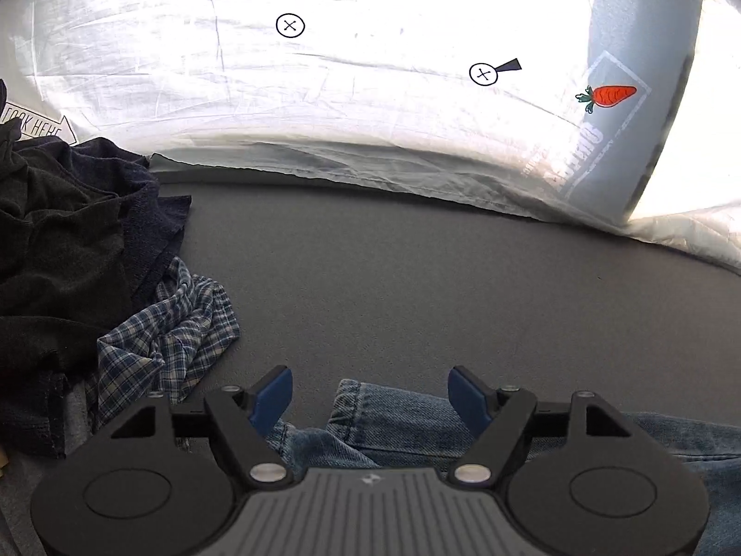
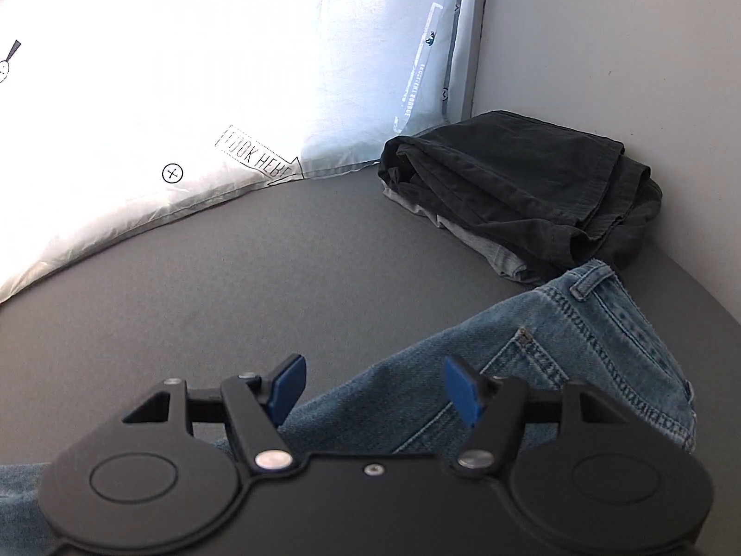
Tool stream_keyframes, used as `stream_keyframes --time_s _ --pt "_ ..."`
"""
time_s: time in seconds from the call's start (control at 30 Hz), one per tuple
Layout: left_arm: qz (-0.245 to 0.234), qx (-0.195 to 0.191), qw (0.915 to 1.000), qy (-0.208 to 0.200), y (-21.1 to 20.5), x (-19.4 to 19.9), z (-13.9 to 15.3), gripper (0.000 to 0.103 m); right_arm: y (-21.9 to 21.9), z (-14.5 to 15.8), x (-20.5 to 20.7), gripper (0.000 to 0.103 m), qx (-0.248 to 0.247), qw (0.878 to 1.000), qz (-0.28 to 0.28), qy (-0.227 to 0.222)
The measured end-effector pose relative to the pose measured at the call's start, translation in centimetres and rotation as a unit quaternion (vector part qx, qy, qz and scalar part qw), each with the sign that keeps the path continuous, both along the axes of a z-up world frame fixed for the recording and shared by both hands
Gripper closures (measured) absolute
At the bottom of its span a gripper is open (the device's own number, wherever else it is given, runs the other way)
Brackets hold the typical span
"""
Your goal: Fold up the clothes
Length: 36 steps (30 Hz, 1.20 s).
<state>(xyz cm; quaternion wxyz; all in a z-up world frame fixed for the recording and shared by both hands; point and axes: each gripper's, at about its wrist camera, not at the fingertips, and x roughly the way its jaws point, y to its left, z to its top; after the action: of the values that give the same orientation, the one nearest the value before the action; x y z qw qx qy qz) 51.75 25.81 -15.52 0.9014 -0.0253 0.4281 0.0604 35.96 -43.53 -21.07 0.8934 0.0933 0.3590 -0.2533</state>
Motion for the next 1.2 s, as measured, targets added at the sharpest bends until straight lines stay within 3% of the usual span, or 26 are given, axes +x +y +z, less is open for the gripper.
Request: stream_keyframes --time_s 0.1,0.2,0.23,0.27,0.3,0.53,0.63,0.73,0.83,0.9,0.97,1.03,1.1,1.13,1.2 --pt "-0.027 0.017 0.9981 0.054 -0.3 2.1 -2.6 0.028 -0.3 -0.1 -0.6 0.036 0.002 1.0 -0.01 0.006" --pt "-0.018 0.014 0.997 0.074 0.2 2.7 -4.2 0.029 -0.7 -0.1 -1.5 0.036 -0.001 1.0 -0.023 0.012" --pt "-0.014 -0.004 0.9978 0.064 0.5 2.4 -4.3 0.044 -0.7 0.0 -1.9 0.036 -0.003 1.0 -0.027 0.014" --pt "-0.006 -0.013 0.9984 0.054 0.6 2.0 -4.3 0.078 -0.7 0.0 -2.2 0.036 -0.004 0.999 -0.031 0.016" --pt "0.008 -0.01 0.9988 0.047 0.6 1.6 -4.2 0.085 -0.8 0.0 -2.5 0.036 -0.005 0.999 -0.035 0.018" --pt "0.08 0.036 0.9961 0.009 1.2 -0.8 0.1 0.089 -1.5 1.0 -3.9 0.037 -0.021 0.998 -0.059 0.018" --pt "0.124 0.044 0.9907 0.035 3.6 -0.6 -1.2 0.089 -2.2 1.3 -4.3 0.037 -0.022 0.998 -0.063 0.015" --pt "0.116 0.073 0.9884 0.065 2.9 0.0 -3.4 0.089 -2.7 1.2 -4.2 0.037 -0.023 0.997 -0.069 0.016" --pt "0.115 0.104 0.9851 0.073 1.9 0.5 -3.4 0.082 -3.1 1.4 -4.4 0.036 -0.018 0.997 -0.074 0.007" --pt "0.125 0.086 0.9864 0.065 2.2 0.5 -2.6 0.074 -3.2 1.4 -4.6 0.036 -0.017 0.997 -0.077 0.004" --pt "0.131 0.077 0.987 0.052 2.4 0.1 -1.4 0.057 -3.2 1.2 -4.8 0.037 -0.018 0.997 -0.077 0.006" --pt "0.128 0.072 0.9885 0.034 2.3 -0.7 -0.1 0.053 -3.1 0.7 -5.1 0.045 -0.013 0.998 -0.067 0.006" --pt "0.119 0.064 0.9906 0.019 1.9 -1.8 0.9 0.041 -2.9 0.2 -5.4 0.068 -0.004 0.999 -0.052 0.003" --pt "0.116 0.058 0.9915 0.013 1.7 -2.5 1.4 0.034 -2.7 0.0 -5.5 0.074 -0.003 0.999 -0.046 0.004" --pt "0.109 0.05 0.9927 0.006 1.2 -4.0 1.9 0.033 -1.7 -0.2 -5.6 0.081 -0.012 0.999 -0.033 0.009"
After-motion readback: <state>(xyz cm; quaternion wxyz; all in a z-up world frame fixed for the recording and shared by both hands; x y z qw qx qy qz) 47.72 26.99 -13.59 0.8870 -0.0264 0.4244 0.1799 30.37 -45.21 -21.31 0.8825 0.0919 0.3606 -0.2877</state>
